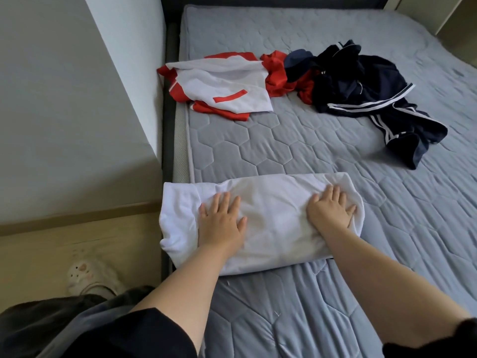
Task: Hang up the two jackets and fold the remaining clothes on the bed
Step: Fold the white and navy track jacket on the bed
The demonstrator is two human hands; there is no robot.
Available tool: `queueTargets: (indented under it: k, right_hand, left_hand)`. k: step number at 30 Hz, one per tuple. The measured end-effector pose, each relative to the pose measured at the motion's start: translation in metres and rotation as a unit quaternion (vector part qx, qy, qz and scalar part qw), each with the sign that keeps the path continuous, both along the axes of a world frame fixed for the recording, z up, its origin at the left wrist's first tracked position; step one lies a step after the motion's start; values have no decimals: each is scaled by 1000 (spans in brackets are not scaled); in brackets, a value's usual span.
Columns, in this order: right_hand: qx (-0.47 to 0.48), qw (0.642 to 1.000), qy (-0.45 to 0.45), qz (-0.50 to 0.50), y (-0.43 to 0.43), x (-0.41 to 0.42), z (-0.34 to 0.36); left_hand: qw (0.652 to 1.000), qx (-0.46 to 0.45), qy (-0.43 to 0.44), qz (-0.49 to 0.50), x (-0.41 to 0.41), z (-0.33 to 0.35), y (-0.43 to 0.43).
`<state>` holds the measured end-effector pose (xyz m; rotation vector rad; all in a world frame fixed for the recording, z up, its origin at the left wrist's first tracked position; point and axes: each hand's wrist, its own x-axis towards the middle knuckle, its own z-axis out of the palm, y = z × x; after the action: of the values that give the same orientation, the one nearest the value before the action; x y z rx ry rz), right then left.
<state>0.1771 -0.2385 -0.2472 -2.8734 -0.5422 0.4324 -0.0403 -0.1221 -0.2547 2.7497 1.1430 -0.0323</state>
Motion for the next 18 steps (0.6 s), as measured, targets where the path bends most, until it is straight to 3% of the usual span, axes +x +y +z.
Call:
queueTargets:
  k: [4,7,9,18]
  right_hand:
    - [72,994,-72,50,28,-21,15]
    - [136,962,-114,208,55,-58,14]
    - [126,945,-119,277,62,-77,4]
    - [100,956,-107,253,61,-82,-27]
  left_hand:
    - [994,81,-71,7,3,17,25]
    - [998,45,-39,37,0,9,39]
    - [999,9,-7,51,-9,-2,45]
    - [986,-70,-1,154,-42,-14,81]
